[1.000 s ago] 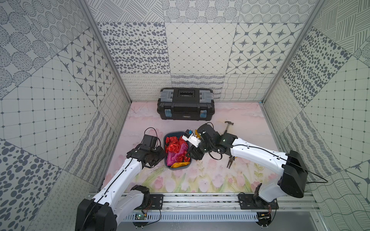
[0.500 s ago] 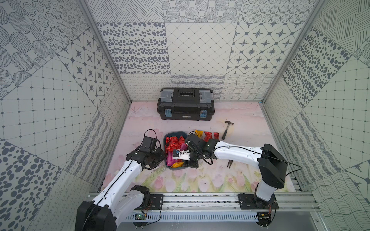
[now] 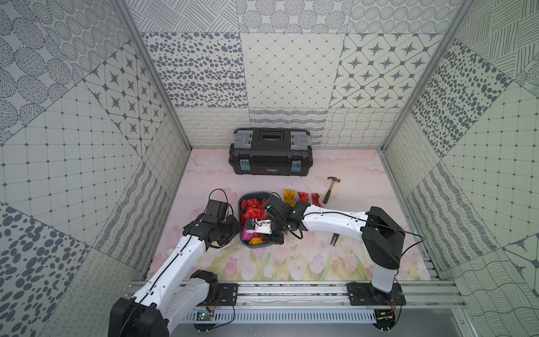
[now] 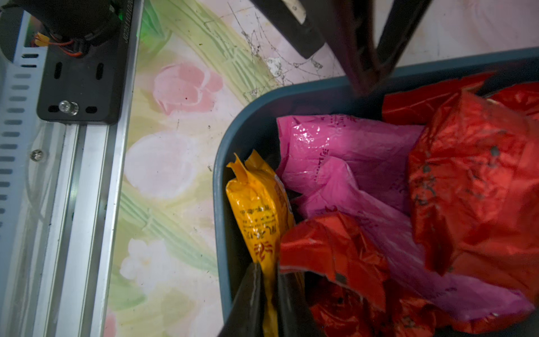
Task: Take the tea bags out of the storage box
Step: Pick up the tea bag from the storage box.
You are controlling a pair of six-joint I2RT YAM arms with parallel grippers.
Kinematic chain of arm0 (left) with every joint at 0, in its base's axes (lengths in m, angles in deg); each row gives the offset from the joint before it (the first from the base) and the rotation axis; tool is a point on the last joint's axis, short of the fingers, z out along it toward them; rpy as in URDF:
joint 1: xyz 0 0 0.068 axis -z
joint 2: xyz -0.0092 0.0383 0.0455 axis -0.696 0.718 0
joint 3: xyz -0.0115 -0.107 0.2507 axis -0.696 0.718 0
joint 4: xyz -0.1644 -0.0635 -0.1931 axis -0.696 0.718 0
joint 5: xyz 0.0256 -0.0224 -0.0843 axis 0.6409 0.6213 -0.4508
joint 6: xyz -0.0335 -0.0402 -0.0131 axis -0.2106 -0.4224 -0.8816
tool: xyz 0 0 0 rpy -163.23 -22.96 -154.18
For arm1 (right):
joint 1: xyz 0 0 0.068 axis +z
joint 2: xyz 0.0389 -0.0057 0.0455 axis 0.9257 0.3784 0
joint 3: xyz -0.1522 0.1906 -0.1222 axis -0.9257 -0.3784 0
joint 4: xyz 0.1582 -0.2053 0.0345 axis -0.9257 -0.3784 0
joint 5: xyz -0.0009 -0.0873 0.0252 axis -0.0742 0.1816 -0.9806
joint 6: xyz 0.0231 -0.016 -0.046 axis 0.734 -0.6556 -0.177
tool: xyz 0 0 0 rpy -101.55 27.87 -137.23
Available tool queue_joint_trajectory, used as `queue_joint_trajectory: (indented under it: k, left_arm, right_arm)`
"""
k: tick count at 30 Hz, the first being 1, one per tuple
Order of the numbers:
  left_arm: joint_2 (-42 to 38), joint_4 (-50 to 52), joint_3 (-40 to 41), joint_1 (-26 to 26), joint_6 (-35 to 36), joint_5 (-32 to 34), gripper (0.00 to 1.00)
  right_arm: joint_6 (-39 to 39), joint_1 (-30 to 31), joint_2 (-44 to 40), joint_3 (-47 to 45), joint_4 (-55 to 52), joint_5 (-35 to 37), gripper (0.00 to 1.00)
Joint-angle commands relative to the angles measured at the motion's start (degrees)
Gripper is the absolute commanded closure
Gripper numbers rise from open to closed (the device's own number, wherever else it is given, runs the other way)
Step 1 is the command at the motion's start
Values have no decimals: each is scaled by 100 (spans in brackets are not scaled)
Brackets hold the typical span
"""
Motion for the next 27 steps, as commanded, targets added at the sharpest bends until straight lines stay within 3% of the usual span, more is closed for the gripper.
queue_joint_trajectory:
  k: [1, 4, 20, 23, 27]
  left_arm:
    - [-28, 12, -36, -25, -9, 97, 53]
    - [-39, 13, -35, -24, -10, 111, 53]
    - [-44, -180, 0, -28, 219, 40, 51]
    - [-5, -190, -17, -24, 318, 52, 51]
    - [43, -268, -31, -25, 426, 54, 52]
  right_arm:
    - [10, 29, 119, 95, 88, -43, 95]
    - [75, 29, -5, 89, 101, -127, 100]
    - [1216, 25, -1406, -636, 701, -541, 100]
    - [1736, -7, -1840, -709, 890, -524, 100]
    - [3080, -297, -2516, -1101, 1431, -306, 100]
